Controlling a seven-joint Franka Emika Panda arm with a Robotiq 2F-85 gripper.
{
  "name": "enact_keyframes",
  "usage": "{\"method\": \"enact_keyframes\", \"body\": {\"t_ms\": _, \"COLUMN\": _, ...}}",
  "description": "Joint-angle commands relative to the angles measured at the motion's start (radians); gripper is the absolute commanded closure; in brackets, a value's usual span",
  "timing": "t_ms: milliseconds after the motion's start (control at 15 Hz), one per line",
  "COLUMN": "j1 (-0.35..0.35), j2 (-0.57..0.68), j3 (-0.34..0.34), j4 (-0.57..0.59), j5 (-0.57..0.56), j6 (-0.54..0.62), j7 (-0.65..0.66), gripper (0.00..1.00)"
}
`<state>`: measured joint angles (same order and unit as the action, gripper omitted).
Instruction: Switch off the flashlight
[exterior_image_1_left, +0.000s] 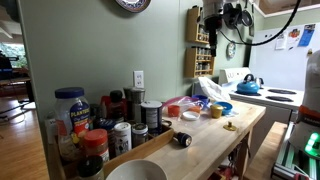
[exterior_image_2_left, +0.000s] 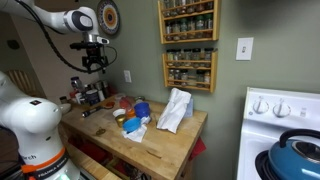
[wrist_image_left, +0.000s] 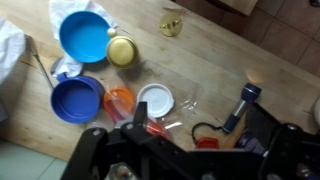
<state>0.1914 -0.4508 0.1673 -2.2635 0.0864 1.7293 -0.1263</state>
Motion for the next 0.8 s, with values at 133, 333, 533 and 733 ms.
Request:
{"method": "enact_keyframes", "body": {"t_ms": 133, "j1": 0.105, "j2": 0.166, "j3": 0.138, "j4": -0.041, "j5": 0.141, "j6": 0.269, "j7": 0.145, "gripper": 0.00}}
{"method": "enact_keyframes", "body": {"t_ms": 333, "j1": 0.126, "j2": 0.291, "j3": 0.213, "j4": -0.028, "j5": 0.123, "j6": 0.391, "j7": 0.310, "gripper": 0.00}}
{"method": "enact_keyframes", "body": {"t_ms": 533, "j1": 0.141, "j2": 0.293, "j3": 0.212, "j4": -0.037, "j5": 0.122, "j6": 0.401, "j7": 0.307, "gripper": 0.00}}
{"method": "enact_keyframes", "body": {"t_ms": 733, "j1": 0.149, "j2": 0.357, "j3": 0.219, "j4": -0.026, "j5": 0.123, "j6": 0.434, "j7": 0.322, "gripper": 0.00}}
